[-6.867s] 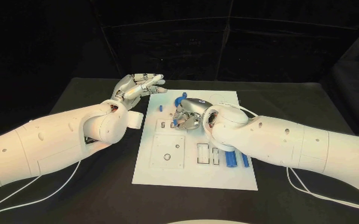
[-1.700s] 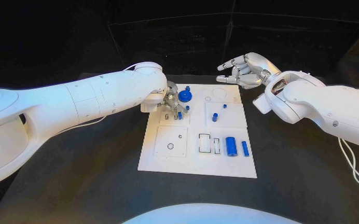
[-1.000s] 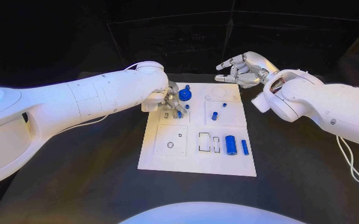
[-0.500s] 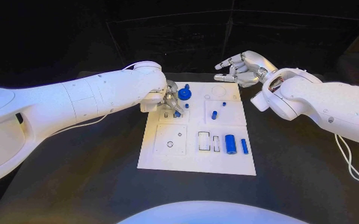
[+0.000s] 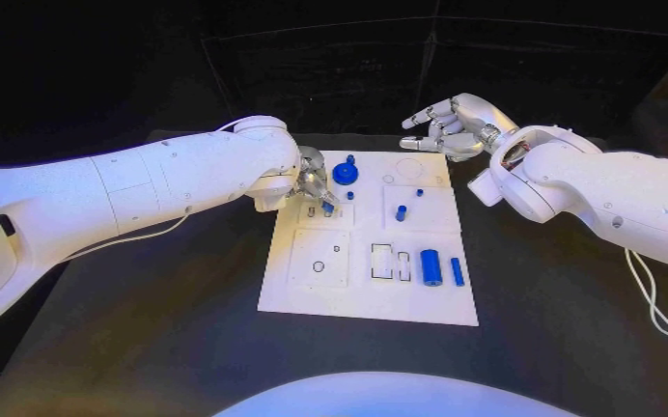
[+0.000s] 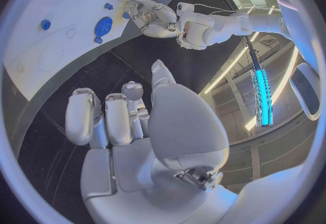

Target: Assemble the parts on the task board

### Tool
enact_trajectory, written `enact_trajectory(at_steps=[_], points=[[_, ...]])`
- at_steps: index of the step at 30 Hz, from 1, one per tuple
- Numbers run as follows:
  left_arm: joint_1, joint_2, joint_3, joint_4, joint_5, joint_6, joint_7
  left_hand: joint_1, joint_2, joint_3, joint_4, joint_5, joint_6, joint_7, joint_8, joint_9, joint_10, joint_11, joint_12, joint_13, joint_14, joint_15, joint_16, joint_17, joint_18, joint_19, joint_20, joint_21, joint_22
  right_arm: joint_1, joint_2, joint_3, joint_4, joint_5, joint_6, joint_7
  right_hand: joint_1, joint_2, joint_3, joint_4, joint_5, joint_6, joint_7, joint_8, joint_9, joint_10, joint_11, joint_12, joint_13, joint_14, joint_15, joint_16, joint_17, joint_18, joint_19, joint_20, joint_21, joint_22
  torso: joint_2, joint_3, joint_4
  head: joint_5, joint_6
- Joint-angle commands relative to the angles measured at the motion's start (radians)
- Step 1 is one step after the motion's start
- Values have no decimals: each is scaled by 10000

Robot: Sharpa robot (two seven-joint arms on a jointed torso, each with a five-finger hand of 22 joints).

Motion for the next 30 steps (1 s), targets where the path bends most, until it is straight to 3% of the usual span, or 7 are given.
enact_trajectory(at_steps=[1,8,17,30], points=[[-49,-110,3,154,81,-917,191,-108,-28,1787,-1684,-19,-11,67,74,29,88,-14,27,21,1056,54,31,2633,-141,272,16,-6,330,21,1,6,4,-19,86,36,11,67,-79,-4,-31,-44,-26,27,12,-12,-29,69,-8,262,19,-63,-9,188,-80,16,-68,-6,-6,2,3,13,-11],[-251,-203,0,168,80,-1420,181,-157,-42,1874,-1697,-22,0,64,101,59,112,-18,50,39,1056,51,31,2633,-144,280,13,3,349,21,-19,6,0,-19,90,44,8,73,-98,5,-52,-47,-25,34,12,-11,-30,74,-9,262,19,-69,-14,189,-84,15,-74,-13,3,-3,4,72,11],[-453,-110,0,-53,77,-1528,73,-188,-48,1910,-1694,-26,0,63,111,71,114,-17,45,31,1056,50,31,2633,-142,278,12,-3,339,20,-20,6,-12,-19,89,51,8,73,-98,5,-52,-47,-25,34,12,-11,-30,74,-9,262,19,-69,-14,189,-84,15,-74,-13,15,-1,-16,78,-8],[-521,-103,0,-34,75,-698,-168,-209,-69,1966,-1721,-30,-3,57,130,94,84,-23,-24,-59,1056,46,31,2633,-143,281,9,-1,346,20,-7,5,-25,-19,150,42,9,77,-109,9,-63,-49,-26,38,12,-18,-30,67,-20,263,19,-70,-13,189,-82,15,-75,-13,11,3,-1,68,-31]])
